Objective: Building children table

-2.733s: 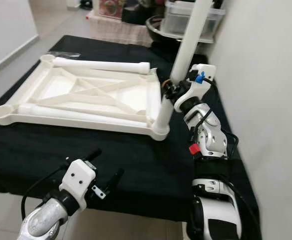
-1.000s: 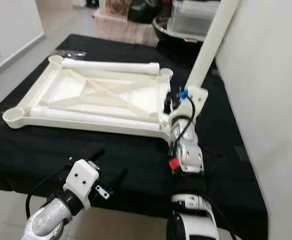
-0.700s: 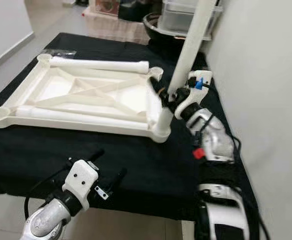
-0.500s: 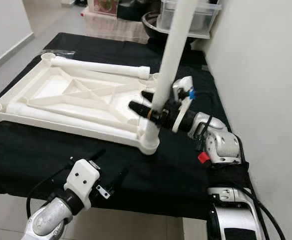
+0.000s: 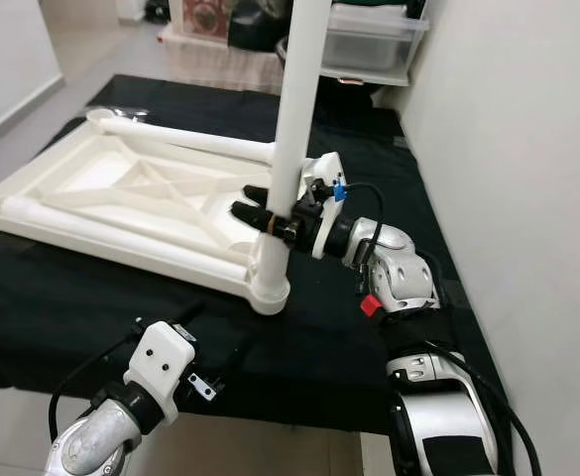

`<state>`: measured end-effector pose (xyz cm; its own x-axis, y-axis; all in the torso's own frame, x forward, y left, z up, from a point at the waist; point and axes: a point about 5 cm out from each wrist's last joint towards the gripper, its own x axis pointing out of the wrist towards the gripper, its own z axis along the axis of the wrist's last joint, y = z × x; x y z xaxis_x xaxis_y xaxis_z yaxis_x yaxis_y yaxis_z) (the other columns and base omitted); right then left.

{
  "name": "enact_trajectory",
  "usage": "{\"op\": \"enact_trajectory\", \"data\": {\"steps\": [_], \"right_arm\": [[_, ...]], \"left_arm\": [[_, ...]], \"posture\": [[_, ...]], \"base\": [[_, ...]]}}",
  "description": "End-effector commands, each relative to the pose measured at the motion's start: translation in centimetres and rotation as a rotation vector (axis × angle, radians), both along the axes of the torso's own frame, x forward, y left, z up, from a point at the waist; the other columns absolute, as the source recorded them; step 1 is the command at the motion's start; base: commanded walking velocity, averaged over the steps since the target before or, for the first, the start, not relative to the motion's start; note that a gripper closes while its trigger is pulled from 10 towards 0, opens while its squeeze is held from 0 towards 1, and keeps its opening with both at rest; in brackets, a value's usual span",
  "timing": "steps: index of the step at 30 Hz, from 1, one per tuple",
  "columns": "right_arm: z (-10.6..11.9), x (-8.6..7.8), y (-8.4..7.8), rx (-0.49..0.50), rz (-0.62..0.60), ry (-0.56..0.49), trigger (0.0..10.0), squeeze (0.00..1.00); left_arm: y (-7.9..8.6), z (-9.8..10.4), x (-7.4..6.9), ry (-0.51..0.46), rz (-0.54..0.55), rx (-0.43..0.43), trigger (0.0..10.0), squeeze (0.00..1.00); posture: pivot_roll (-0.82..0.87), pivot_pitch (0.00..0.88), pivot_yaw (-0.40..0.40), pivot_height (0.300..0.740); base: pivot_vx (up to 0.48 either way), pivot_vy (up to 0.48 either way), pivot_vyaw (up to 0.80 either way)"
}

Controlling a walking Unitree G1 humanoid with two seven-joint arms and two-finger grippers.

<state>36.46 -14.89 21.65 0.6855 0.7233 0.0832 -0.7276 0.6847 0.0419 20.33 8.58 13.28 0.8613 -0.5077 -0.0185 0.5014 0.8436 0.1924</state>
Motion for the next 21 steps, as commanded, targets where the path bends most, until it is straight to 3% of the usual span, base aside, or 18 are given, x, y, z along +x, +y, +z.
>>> {"op": "enact_trajectory", "data": {"steps": [1, 2, 5, 6, 9, 12, 15, 16, 17, 18, 20, 21], "right_arm": [[-0.9, 0.7, -1.6, 0.02, -0.207, 0.05, 0.0, 0.0], [-1.3, 0.9, -2.9, 0.038, -0.429, 0.074, 0.0, 0.0], [-2.8, 0.3, -5.8, 0.03, -0.902, 0.134, 0.0, 0.0], [-2.8, 0.3, -5.8, 0.03, -0.902, 0.134, 0.0, 0.0], [-4.2, -1.4, -7.1, 0.033, -1.193, 0.191, 0.0, 0.0], [-5.1, -2.2, -5.9, 0.046, -1.274, 0.242, 0.0, 0.0], [-5.2, -2.3, -5.2, 0.046, -1.28, 0.25, 0.0, 0.0], [-4.5, -1.6, -4.0, 0.105, -1.195, 0.221, 10.0, 0.0], [-4.5, -1.6, -4.0, 0.105, -1.195, 0.221, 10.0, 0.0], [-3.3, -0.9, -2.8, 0.176, -1.077, 0.157, 10.0, 1.0], [-1.2, -0.1, -2.0, 0.242, -0.939, 0.04, 10.0, 1.0], [-0.3, 0.2, -2.0, 0.247, -0.887, -0.016, 10.0, 0.0]], "left_arm": [[0.0, -0.1, -0.2, 0.012, -0.003, 0.0, 10.0, 0.0], [0.0, -0.1, -0.1, 0.013, -0.004, 0.0, 10.0, 0.0], [0.0, -0.1, -0.1, 0.014, -0.007, 0.0, 10.0, 0.0], [0.0, -0.1, -0.1, 0.014, -0.007, 0.0, 10.0, 0.0], [0.0, -0.2, -0.1, 0.014, -0.008, 0.002, 10.0, 0.0], [0.0, -0.2, 0.0, 0.013, -0.006, 0.004, 10.0, 0.0], [0.0, -0.1, -0.1, 0.013, -0.006, 0.004, 10.0, 0.0], [0.1, -0.2, -0.1, 0.012, -0.005, 0.004, 10.0, 0.0], [0.1, -0.2, -0.1, 0.012, -0.005, 0.004, 10.0, 0.0], [0.1, -0.2, -0.1, 0.012, -0.004, 0.004, 10.0, 0.0], [0.1, -0.2, -0.1, 0.014, -0.004, 0.004, 10.0, 0.0], [0.0, -0.2, -0.1, 0.014, -0.004, 0.003, 10.0, 0.0]], "posture": [[0.1, 0.067, -0.12, 0.74], [0.09, 0.069, -0.116, 0.74], [0.1, 0.07, -0.113, 0.74], [0.1, 0.07, -0.113, 0.74], [0.1, 0.068, -0.116, 0.74], [0.11, 0.068, -0.119, 0.74], [0.11, 0.068, -0.119, 0.74], [0.11, 0.068, -0.119, 0.74], [0.11, 0.068, -0.119, 0.74], [0.11, 0.068, -0.12, 0.74], [0.1, 0.069, -0.118, 0.74], [0.1, 0.067, -0.119, 0.74]], "base": [[0.0, 0.0, 0.0], [0.0, 0.0, 0.0], [0.0, 0.0, 0.0], [0.0, 0.0, 0.0], [0.0, 0.0, 0.0], [0.0, 0.0, 0.0], [0.0, 0.0, 0.0], [0.0, 0.0, 0.0], [0.0, 0.0, 0.0], [0.0, 0.0, 0.0], [0.0, 0.0, 0.0], [0.0, 0.0, 0.0]]}}
